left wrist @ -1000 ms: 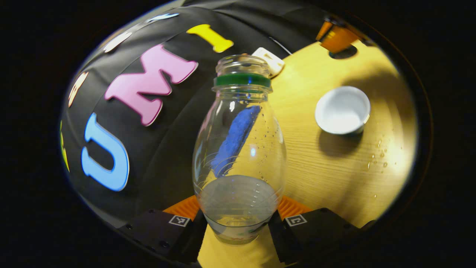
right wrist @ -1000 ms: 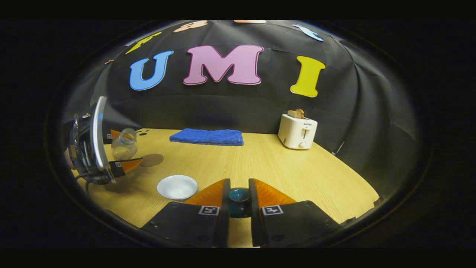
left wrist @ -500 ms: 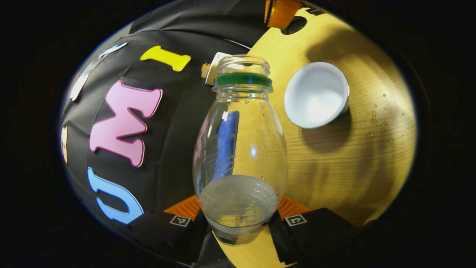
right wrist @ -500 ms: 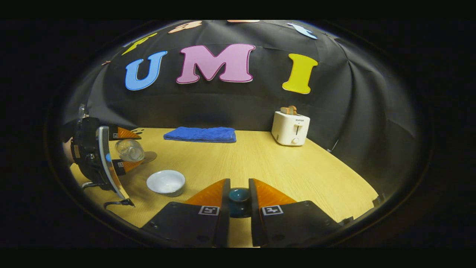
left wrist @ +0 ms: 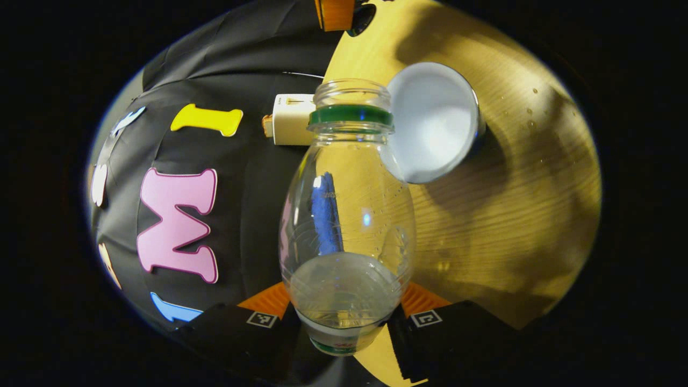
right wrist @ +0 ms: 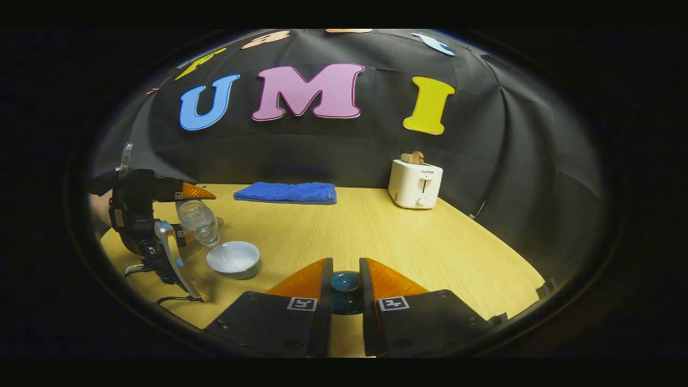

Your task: Open the teacup lid with one hand, grasp the water bottle and pour water into the teacup with the other hand; after pouring, place the water bottle on the coaster and then close the teacup lid.

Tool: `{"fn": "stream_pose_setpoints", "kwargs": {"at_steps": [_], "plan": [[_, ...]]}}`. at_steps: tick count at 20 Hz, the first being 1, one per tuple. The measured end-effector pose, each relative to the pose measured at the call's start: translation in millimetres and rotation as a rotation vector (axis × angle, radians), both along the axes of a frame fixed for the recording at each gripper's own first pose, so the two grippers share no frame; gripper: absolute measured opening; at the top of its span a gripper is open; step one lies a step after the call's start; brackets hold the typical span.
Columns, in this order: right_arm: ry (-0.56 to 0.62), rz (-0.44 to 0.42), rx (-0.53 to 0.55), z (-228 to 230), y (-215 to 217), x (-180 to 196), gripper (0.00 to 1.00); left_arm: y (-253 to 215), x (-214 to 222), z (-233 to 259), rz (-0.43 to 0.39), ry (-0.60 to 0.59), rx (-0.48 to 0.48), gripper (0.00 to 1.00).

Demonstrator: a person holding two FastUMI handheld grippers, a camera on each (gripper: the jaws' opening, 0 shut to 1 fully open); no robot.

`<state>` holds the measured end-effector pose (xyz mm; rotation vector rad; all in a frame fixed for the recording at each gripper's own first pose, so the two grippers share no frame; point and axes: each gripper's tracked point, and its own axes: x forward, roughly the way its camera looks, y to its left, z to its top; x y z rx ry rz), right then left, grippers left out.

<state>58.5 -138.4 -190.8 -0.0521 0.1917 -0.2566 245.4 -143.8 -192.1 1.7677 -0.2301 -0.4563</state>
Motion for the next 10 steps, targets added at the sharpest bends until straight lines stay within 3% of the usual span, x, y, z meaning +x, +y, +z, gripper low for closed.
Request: {"fn": "stream_pose_setpoints", "kwargs": {"at_steps": [7,8,10], "plan": [[0.000,0.007,-0.007,-0.6,2.2,-5.0,0.31,5.1,11.2,0.9,0.001,-0.034,0.076,0.75],[-0.004,0.008,-0.008,0.0,2.7,-5.3,0.22,4.0,11.8,2.1,-0.006,-0.043,0.085,0.75],[-0.003,0.009,-0.006,-1.2,4.0,-5.6,0.31,1.9,12.5,4.7,-0.021,-0.057,0.112,0.75]]}}
